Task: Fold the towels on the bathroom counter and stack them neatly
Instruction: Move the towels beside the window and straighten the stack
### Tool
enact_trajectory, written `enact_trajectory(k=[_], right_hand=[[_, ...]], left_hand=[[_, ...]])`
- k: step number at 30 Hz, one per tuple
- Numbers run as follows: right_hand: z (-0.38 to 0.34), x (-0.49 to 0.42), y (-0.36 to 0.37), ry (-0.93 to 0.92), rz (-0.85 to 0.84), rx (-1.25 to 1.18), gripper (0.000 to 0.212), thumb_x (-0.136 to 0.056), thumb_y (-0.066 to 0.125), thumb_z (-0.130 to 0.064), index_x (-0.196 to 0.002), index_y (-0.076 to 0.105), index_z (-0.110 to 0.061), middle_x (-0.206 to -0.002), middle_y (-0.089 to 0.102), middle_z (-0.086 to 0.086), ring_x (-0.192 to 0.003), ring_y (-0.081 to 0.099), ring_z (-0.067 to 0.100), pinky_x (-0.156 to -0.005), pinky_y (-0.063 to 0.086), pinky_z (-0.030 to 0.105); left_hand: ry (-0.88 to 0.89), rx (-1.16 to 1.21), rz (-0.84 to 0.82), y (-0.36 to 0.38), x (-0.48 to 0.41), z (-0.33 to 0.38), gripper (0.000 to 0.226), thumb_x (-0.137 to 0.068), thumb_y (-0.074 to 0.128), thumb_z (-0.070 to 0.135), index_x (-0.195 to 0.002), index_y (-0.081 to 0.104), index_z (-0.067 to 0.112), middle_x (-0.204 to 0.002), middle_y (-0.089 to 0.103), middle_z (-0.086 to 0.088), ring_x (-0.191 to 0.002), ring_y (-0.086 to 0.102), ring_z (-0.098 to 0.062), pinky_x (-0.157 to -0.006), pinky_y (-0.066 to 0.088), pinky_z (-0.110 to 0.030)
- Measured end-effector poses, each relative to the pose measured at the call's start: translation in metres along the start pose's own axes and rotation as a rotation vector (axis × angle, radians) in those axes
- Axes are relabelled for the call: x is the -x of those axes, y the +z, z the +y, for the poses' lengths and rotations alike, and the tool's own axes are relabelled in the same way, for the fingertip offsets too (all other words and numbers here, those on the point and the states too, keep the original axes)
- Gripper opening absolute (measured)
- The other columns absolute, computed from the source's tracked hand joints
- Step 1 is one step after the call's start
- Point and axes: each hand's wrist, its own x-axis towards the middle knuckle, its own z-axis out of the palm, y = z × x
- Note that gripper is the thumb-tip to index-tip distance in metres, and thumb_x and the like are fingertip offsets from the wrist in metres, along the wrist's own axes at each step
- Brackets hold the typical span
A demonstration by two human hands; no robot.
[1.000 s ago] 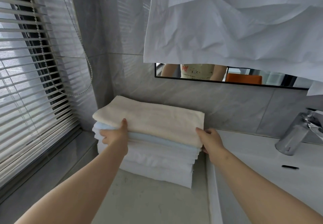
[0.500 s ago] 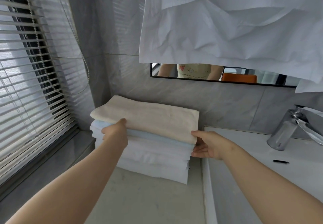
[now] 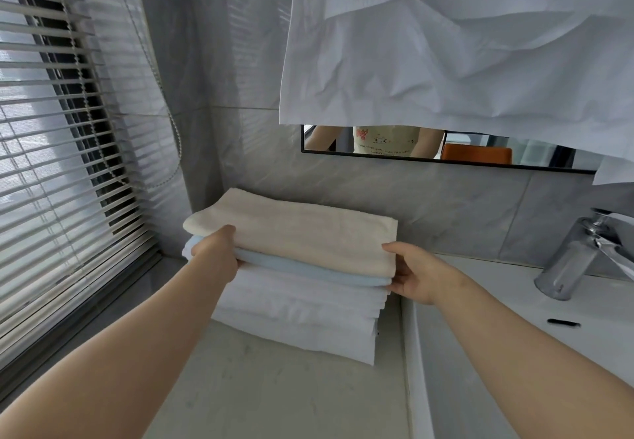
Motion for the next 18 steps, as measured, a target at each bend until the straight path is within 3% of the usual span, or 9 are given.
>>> enact_trajectory(k=[3,6,11,14,18], right_hand=[[-0.001,-0.006,0.003,0.006,0.008,-0.027,0.017,-0.091,0.059,-0.021,-0.103,0.057,-0.009,-0.087,0.06,0.008,-0.075,0.057,0.02,-0.044,0.052,0.023],[-0.006,-0.01,0.006,0.014,0.006,0.004,0.011,-0.09,0.059,-0.021,-0.094,0.058,-0.01,-0.084,0.061,0.008,-0.073,0.058,0.02,-0.044,0.051,0.023],[-0.02,-0.01,0.008,0.005,0.042,0.037,0.009,-0.089,0.061,-0.017,-0.087,0.057,-0.009,-0.079,0.059,0.006,-0.07,0.057,0.017,-0.047,0.049,0.024],[-0.037,-0.006,0.013,0.008,0.014,-0.002,0.011,-0.089,0.061,-0.02,-0.087,0.056,-0.01,-0.081,0.058,0.006,-0.071,0.055,0.018,-0.055,0.046,0.027],[-0.033,-0.009,0.01,0.092,0.014,0.12,0.017,-0.087,0.062,-0.027,-0.086,0.056,-0.011,-0.079,0.058,0.005,-0.069,0.055,0.018,-0.059,0.046,0.027]], left_hand=[[0.018,0.003,0.003,-0.003,-0.007,0.005,0.049,-0.079,0.072,0.022,-0.122,0.048,0.024,-0.129,0.047,-0.004,-0.11,0.054,-0.029,-0.085,0.053,-0.042],[0.024,-0.043,0.001,-0.005,-0.028,0.008,0.057,-0.075,0.074,0.029,-0.125,0.047,0.026,-0.132,0.045,-0.004,-0.11,0.053,-0.029,-0.074,0.052,-0.041],[0.029,-0.059,-0.024,-0.005,-0.026,0.014,0.059,-0.086,0.066,0.024,-0.138,0.037,0.022,-0.135,0.044,-0.006,-0.118,0.05,-0.028,-0.087,0.049,-0.039],[0.034,-0.05,-0.057,-0.003,-0.026,0.025,0.059,-0.087,0.066,0.025,-0.138,0.037,0.018,-0.134,0.046,-0.007,-0.117,0.051,-0.027,-0.085,0.049,-0.037],[0.029,-0.073,-0.059,-0.004,-0.026,0.026,0.059,-0.086,0.067,0.026,-0.137,0.038,0.018,-0.134,0.046,-0.008,-0.117,0.051,-0.029,-0.085,0.05,-0.04]])
